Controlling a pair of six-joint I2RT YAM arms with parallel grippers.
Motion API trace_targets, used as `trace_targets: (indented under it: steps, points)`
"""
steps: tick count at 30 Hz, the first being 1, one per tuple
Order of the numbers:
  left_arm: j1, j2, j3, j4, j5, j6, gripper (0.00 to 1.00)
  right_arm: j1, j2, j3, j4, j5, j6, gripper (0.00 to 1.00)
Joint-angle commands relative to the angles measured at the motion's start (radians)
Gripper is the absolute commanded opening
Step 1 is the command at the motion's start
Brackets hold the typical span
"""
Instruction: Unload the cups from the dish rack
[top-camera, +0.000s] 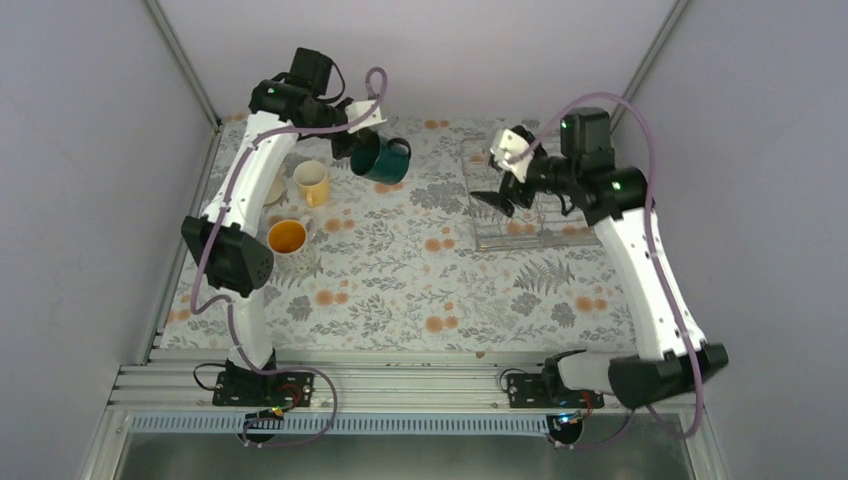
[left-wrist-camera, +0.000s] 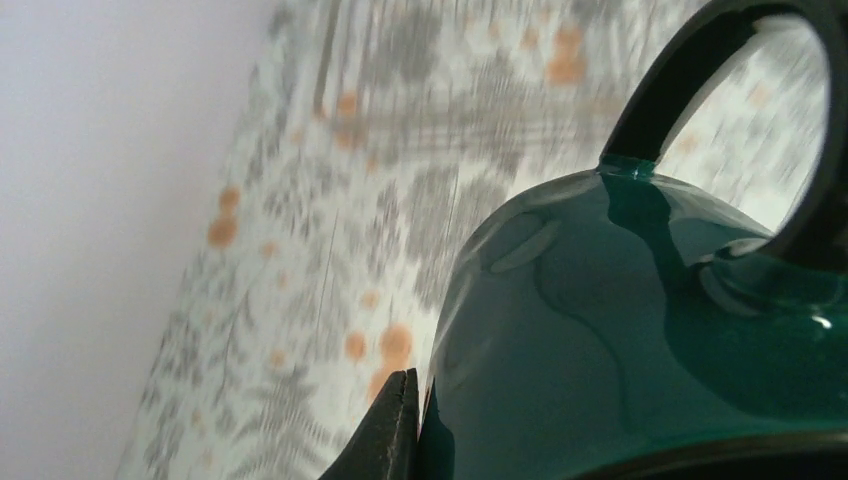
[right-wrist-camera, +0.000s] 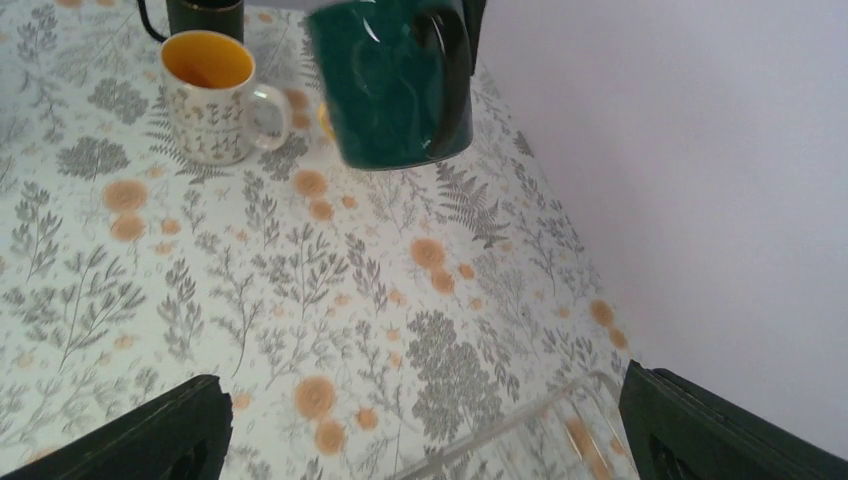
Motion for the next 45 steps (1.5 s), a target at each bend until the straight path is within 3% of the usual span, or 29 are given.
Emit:
trace_targets:
  steps: [1, 10, 19, 38, 45]
  points:
    - [-0.009, 0.072, 0.09, -0.173, -0.366, 0.168, 0.02, 0.005, -0.127, -0.118, -0.066, 0.089, -0.091, 1.0]
    - [-0.067, 0.14, -0.018, -0.197, -0.77, 0.247, 0.03, 0.005, -0.313, -0.302, -0.054, 0.23, -0.075, 1.0]
    - [-0.19, 0.253, -0.082, -0.197, -0.948, 0.23, 0.02, 0.004, -0.508, -0.357, -0.115, 0.259, -0.074, 1.0]
    - [-0.231, 0.434, 0.04, -0.187, -0.888, 0.162, 0.02, 0.005, -0.731, -0.342, -0.203, 0.373, -0.059, 1.0]
    - [-0.233, 0.405, -0.056, -0.086, -0.919, 0.147, 0.02, 0.0, -0.717, -0.351, -0.183, 0.379, -0.056, 1.0]
